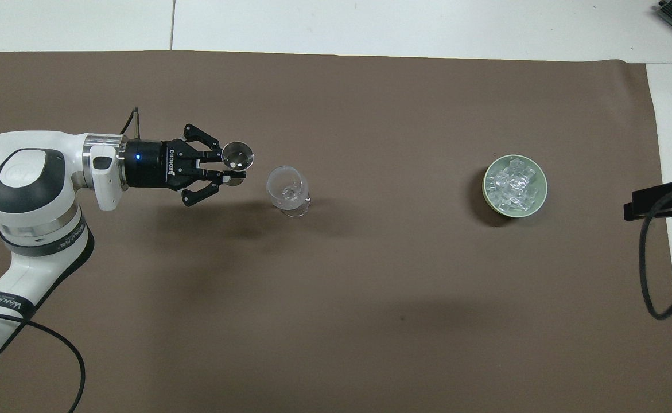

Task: Pour wine and add ice with both arms
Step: 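Tilt the shot cup over the clear glass with the left gripper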

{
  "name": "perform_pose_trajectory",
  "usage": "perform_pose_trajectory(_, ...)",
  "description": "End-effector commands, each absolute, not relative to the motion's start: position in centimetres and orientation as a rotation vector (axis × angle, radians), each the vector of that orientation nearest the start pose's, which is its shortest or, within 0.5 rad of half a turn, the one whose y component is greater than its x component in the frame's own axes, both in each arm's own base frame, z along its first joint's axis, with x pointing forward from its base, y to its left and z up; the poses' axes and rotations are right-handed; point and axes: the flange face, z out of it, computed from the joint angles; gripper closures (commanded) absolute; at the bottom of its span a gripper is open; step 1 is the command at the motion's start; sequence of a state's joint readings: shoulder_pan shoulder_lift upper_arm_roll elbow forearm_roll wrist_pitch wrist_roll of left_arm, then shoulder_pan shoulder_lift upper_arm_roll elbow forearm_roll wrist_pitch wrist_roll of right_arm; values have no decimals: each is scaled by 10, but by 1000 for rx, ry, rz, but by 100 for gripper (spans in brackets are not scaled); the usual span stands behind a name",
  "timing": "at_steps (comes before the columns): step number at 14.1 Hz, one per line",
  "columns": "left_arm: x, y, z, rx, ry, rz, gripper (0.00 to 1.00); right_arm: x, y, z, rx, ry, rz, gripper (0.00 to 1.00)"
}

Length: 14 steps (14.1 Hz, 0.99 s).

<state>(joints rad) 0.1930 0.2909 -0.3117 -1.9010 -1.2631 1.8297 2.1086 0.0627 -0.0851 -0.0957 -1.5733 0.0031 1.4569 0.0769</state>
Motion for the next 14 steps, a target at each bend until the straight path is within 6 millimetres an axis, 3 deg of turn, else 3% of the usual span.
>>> perform_pose_trajectory(1,585,-138,400,1459,-1476,960,100,512,-20,662,-3100,154,25,0)
perform_pose_trajectory(14,584,-146,411,1568,-1513,874,100,512,-20,662,-3100,154,25,0)
